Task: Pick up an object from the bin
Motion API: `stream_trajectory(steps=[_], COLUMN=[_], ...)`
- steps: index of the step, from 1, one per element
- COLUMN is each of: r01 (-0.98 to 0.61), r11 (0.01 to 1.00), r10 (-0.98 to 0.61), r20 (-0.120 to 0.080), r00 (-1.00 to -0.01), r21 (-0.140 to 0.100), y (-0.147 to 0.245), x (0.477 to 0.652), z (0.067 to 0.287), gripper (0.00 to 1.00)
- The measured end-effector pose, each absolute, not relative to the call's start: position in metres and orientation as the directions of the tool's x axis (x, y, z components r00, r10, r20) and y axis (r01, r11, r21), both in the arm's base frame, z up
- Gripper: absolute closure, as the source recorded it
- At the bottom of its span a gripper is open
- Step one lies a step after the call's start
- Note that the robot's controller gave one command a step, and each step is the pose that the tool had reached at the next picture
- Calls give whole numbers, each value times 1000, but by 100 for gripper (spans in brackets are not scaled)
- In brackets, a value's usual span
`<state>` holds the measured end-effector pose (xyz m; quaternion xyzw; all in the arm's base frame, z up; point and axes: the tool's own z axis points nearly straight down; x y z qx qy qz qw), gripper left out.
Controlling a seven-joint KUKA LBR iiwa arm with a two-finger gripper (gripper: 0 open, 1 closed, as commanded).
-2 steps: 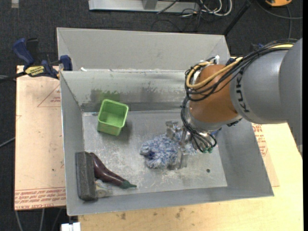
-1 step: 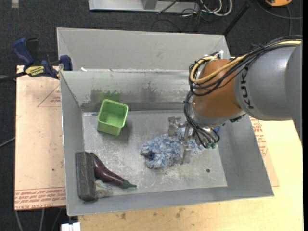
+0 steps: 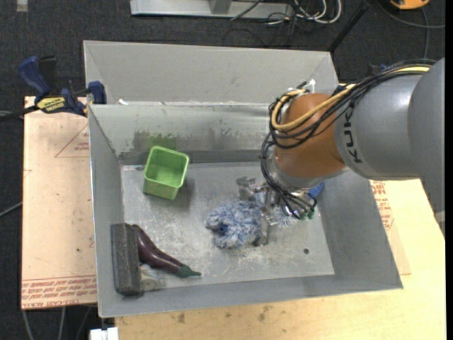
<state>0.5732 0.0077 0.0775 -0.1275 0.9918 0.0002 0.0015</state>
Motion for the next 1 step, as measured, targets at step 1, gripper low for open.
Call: stream_trajectory(steps=[1], r01=[-256], r11=[967], r10=[-256], r20=[-8], r00=[-967], r21=[0], y=[7], x=[586], z=[71], gripper=[100])
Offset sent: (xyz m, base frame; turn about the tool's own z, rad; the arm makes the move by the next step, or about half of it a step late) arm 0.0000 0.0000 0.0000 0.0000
